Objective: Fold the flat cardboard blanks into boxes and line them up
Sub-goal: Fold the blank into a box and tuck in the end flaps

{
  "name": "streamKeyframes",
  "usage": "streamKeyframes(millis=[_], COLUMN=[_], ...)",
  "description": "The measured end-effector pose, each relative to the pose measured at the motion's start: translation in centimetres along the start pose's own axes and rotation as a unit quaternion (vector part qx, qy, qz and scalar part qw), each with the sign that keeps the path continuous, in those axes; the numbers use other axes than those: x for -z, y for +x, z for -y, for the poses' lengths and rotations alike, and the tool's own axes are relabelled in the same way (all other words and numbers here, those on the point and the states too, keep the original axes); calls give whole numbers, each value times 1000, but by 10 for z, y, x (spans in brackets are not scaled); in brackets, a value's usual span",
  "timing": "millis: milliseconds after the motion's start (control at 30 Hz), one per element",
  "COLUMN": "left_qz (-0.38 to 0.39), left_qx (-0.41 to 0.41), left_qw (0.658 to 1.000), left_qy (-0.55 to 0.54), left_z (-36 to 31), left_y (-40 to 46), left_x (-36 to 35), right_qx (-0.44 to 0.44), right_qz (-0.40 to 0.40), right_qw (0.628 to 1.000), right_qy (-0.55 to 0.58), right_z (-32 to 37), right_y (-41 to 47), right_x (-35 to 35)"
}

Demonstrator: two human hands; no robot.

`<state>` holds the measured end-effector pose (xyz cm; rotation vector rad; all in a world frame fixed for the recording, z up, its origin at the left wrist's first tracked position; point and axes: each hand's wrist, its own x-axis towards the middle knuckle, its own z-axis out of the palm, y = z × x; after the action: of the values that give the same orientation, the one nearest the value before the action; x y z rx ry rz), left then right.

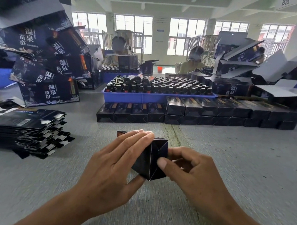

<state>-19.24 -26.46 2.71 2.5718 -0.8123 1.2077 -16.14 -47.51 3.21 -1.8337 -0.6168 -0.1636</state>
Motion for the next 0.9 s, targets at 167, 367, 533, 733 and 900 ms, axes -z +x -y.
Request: streamKeyframes(millis=[167,367,533,733,900], left_qz=[17,31,-45,-21,-35], left_qx=[-46,-71,210,386,405], left_qw=[999,996,974,806,787], left_qy=[16,38,-75,-449,-465], left_z=[2,0,4,9,12], left_y=[0,-3,-1,5,5], left_x=[-3,-8,2,4,6], right_qx=[-5,-67,-112,-108,-92], right_qz=[13,2,31,108,72], right_qw=[1000,994,986,987,993], right_qy=[10,92,121,49,32], right_z=[-2,-5,-10,-12,-14], right_y=[-3,4,8,6,7], right_x=[-4,-1,4,-3,-3])
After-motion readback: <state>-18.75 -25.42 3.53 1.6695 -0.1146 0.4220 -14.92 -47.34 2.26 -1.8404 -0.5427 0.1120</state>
